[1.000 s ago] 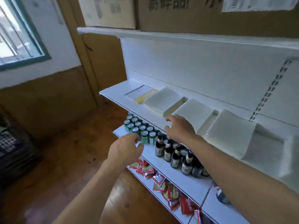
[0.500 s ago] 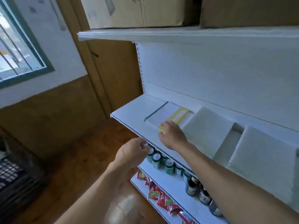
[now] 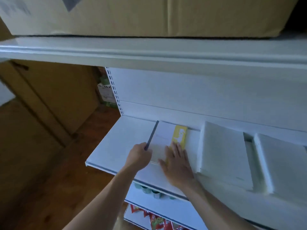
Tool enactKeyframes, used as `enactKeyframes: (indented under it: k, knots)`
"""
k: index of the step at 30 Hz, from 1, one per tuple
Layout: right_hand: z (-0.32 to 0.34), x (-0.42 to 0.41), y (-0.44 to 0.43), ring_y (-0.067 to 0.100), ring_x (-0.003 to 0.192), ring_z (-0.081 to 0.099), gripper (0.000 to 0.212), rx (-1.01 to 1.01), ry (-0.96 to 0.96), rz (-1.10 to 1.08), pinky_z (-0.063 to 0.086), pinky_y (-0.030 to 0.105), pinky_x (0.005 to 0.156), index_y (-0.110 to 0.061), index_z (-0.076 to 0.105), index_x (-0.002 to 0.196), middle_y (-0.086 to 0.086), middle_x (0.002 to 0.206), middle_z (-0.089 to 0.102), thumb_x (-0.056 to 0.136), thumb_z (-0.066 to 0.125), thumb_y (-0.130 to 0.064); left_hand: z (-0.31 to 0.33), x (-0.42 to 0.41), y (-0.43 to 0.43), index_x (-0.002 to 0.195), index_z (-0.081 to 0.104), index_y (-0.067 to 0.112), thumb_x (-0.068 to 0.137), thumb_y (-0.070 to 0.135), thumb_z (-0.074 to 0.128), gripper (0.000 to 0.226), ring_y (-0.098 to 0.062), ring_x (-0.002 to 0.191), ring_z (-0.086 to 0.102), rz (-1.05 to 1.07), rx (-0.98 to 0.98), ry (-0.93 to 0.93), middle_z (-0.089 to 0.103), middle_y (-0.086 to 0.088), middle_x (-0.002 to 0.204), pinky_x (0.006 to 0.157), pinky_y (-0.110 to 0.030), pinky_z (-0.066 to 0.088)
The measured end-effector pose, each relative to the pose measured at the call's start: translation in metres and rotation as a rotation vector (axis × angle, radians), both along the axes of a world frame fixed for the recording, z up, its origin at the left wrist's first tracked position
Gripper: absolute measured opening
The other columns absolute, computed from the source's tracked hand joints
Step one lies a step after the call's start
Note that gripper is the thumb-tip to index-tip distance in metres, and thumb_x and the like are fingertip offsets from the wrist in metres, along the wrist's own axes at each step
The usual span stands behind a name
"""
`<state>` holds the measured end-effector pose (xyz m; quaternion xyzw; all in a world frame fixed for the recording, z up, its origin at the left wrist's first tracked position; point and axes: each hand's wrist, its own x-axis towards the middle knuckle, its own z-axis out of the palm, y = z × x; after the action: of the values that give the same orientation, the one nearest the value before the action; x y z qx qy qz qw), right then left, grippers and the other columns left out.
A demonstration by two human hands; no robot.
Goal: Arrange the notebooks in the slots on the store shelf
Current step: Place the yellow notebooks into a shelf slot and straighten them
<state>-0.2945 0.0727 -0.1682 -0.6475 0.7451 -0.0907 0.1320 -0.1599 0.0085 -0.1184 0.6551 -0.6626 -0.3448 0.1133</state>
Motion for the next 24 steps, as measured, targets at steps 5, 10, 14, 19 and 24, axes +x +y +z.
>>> enactKeyframes:
  k: [5, 10, 14, 19, 24]
  knots:
    - [-0.009, 0.004, -0.001, 0.02, 0.147, -0.016, 0.112, -0.044, 0.014, -0.02, -0.008, 0.037, 0.118, -0.02, 0.01, 0.154, 0.006, 0.162, -0.009, 0.065, -0.03, -0.075, -0.009, 0.005, -0.024, 0.101, 0.067, 0.016, 0.091, 0.018, 0.053, 0.017, -0.018, 0.074, 0.06, 0.047, 0.12, 0.325, 0.069, -0.006, 0.093, 0.064, -0.028, 0.048]
    - [-0.001, 0.003, -0.002, 0.015, 0.145, -0.023, 0.096, 0.034, 0.023, -0.014, -0.011, 0.034, 0.118, -0.021, 0.004, 0.154, 0.001, 0.161, -0.015, 0.076, -0.013, -0.074, -0.003, 0.005, -0.035, 0.106, 0.063, 0.014, 0.094, 0.014, 0.053, 0.016, -0.018, 0.071, 0.06, 0.048, 0.261, 0.538, 0.065, -0.006, 0.092, 0.061, -0.026, 0.049]
    - [0.004, 0.006, -0.003, 0.009, 0.142, -0.026, 0.106, 0.032, -0.011, -0.026, -0.014, 0.03, 0.116, -0.021, 0.006, 0.154, 0.0, 0.161, -0.015, 0.066, -0.017, -0.075, -0.005, 0.01, -0.042, 0.107, 0.064, 0.012, 0.095, 0.011, 0.05, 0.018, -0.025, 0.081, 0.06, -0.009, 0.335, 0.543, 0.065, -0.012, 0.1, 0.073, -0.035, 0.055]
    - [0.003, 0.004, -0.005, -0.003, 0.142, -0.012, 0.084, -0.099, -0.269, -0.114, -0.001, 0.03, 0.121, -0.022, 0.023, 0.151, -0.01, 0.161, 0.003, 0.084, 0.034, -0.072, -0.007, 0.025, -0.044, 0.108, 0.062, 0.006, 0.094, 0.006, 0.055, 0.016, -0.026, 0.076, 0.06, 0.005, 0.357, 0.696, 0.064, -0.013, 0.096, 0.066, -0.038, 0.055]
    - [0.015, 0.021, -0.018, -0.003, 0.142, 0.014, 0.075, -0.459, -0.58, -0.374, 0.014, 0.009, 0.112, -0.02, 0.028, 0.15, -0.011, 0.157, 0.013, 0.087, 0.069, -0.029, 0.003, 0.046, -0.047, 0.104, 0.061, 0.008, 0.09, 0.01, 0.064, 0.015, -0.026, 0.081, 0.064, 0.042, 0.405, 0.912, 0.069, -0.011, 0.091, 0.081, -0.044, 0.056]
